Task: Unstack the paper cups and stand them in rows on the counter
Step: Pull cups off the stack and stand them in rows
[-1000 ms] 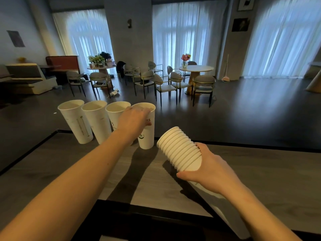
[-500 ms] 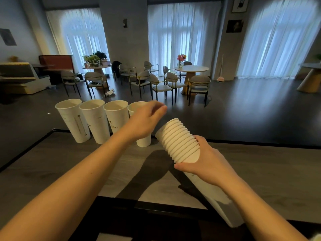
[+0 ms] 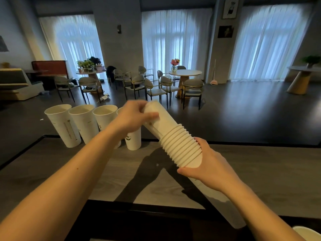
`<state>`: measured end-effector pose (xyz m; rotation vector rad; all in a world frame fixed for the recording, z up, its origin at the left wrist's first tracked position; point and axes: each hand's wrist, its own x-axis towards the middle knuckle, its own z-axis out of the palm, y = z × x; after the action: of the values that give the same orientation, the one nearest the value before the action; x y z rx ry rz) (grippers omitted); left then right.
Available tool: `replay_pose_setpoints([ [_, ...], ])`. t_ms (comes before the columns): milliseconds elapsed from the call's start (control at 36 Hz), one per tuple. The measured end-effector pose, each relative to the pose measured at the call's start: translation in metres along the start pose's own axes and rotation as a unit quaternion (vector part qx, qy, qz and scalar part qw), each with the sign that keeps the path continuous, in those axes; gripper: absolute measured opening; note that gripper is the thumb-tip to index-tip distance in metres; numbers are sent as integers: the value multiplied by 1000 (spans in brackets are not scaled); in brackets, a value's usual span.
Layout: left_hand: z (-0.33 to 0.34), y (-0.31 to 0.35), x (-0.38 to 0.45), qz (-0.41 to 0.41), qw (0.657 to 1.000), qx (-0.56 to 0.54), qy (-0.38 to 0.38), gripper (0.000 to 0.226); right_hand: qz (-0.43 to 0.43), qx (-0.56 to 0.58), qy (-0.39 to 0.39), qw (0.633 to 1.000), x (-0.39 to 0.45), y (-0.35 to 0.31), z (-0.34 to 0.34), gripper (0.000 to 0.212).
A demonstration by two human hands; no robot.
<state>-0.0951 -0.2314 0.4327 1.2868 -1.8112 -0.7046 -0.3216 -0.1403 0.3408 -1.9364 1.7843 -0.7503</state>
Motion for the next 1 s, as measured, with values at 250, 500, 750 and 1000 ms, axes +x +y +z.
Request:
replay_pose_setpoints([
  [250,40,-15,21,146,926,347,2,26,90,-30,22,995,-2,24,-9,108],
  [500,58,-39,48,149,885,440,18,42,99,-20,31,994,6,23,-7,107],
  [750,50,-37,49,145,905,400,-8,47,91,-13,27,995,10,18,-7,110],
  [1000,47,7,1,86,992,2,-97,36,82,-24,36,996,-1,8,-5,113],
])
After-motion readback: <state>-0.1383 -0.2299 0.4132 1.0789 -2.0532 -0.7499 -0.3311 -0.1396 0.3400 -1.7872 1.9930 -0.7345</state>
